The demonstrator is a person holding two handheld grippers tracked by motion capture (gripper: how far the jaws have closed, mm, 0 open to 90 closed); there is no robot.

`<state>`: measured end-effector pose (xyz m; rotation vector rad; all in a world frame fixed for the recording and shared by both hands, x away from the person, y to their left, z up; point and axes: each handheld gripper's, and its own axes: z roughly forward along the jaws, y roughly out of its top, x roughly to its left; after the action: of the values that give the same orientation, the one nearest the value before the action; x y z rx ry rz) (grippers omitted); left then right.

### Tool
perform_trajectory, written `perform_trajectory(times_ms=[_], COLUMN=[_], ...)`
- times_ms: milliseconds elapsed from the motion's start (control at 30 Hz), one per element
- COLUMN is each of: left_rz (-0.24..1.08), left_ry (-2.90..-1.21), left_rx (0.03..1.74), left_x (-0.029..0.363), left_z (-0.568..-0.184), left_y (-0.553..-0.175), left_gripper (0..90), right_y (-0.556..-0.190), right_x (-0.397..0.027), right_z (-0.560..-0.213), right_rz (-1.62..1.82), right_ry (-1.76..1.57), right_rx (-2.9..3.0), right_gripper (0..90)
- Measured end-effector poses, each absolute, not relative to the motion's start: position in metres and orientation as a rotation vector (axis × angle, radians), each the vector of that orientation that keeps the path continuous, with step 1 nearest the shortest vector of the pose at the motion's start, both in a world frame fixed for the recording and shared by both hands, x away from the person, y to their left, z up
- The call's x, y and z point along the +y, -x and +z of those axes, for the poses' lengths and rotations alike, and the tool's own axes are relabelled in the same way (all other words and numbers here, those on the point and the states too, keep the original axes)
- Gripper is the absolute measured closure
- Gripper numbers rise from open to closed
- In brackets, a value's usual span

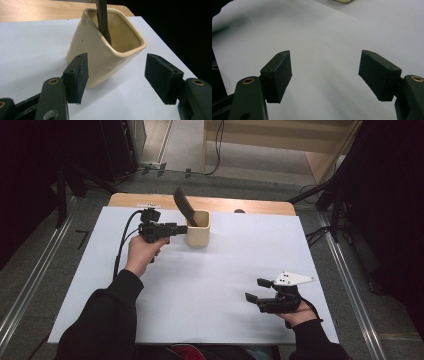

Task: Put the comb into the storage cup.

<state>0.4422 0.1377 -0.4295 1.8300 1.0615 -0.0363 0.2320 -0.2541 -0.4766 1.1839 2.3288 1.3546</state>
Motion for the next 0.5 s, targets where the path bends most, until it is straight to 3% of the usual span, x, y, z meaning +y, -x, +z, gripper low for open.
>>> perform_trajectory(times_ms=[500], left_rz=[-0.054], left_ry=[-1.853], left_rx=[1.05], left_x=[0.141], left_z=[-0.433], left_y=[-0.429], left_gripper=[34.9], right_y=[-0.232], right_x=[-0.254], right_z=[-0.476], right_rz=[1.359], right_ry=[-1.18], right_rx=[2.329], right_gripper=[24.8])
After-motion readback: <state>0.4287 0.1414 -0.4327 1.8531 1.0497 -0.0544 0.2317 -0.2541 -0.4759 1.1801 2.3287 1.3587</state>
